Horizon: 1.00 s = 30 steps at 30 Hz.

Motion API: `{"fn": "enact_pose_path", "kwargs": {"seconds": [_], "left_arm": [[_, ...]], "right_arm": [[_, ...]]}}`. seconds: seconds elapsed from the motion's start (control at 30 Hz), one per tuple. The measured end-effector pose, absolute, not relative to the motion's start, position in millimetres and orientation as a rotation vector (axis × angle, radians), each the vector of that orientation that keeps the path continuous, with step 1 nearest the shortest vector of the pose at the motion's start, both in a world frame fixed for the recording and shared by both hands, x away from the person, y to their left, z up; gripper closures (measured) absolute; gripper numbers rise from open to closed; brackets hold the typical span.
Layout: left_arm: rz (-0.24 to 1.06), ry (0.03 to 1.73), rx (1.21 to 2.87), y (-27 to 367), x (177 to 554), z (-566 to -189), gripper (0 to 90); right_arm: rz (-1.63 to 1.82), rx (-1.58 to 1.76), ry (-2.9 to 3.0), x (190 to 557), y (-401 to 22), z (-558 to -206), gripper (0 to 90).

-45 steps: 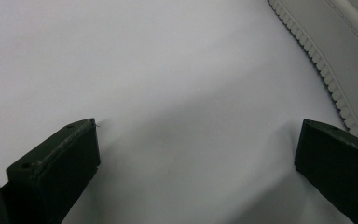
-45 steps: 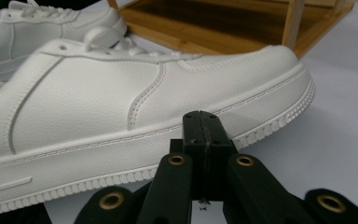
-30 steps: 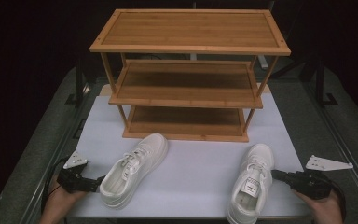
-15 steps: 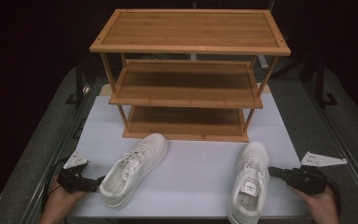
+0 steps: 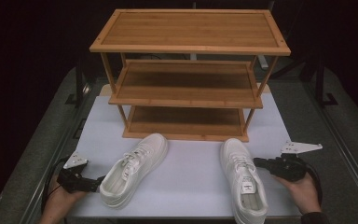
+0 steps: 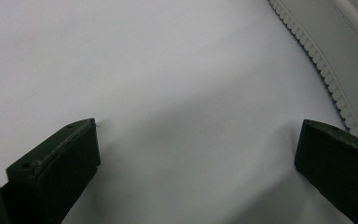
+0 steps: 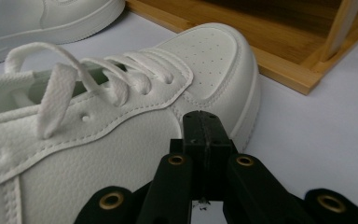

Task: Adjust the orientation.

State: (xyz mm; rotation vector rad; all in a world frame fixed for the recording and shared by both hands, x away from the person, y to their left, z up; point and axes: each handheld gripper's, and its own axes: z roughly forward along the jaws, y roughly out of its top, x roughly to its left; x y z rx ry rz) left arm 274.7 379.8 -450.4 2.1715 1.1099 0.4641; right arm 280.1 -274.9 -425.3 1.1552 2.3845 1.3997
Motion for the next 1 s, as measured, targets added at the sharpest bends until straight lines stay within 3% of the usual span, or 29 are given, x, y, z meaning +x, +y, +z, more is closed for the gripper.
{"fn": "enact_pose_path", "kwargs": {"seconds": [0.7, 0.83, 1.0], "left_arm": [[0.464, 1.110, 2.171, 380, 275, -450, 0.0], [0.465, 1.110, 2.171, 380, 275, -450, 0.0], [0.461, 1.112, 2.171, 380, 275, -450, 0.0]], "right_arm": [[1.383, 1.108, 2.430, 297, -246, -424, 89.8], [1.391, 1.147, 2.387, 297, -250, -423, 80.1], [1.433, 1.209, 2.305, 293, -260, -417, 59.3]]}}
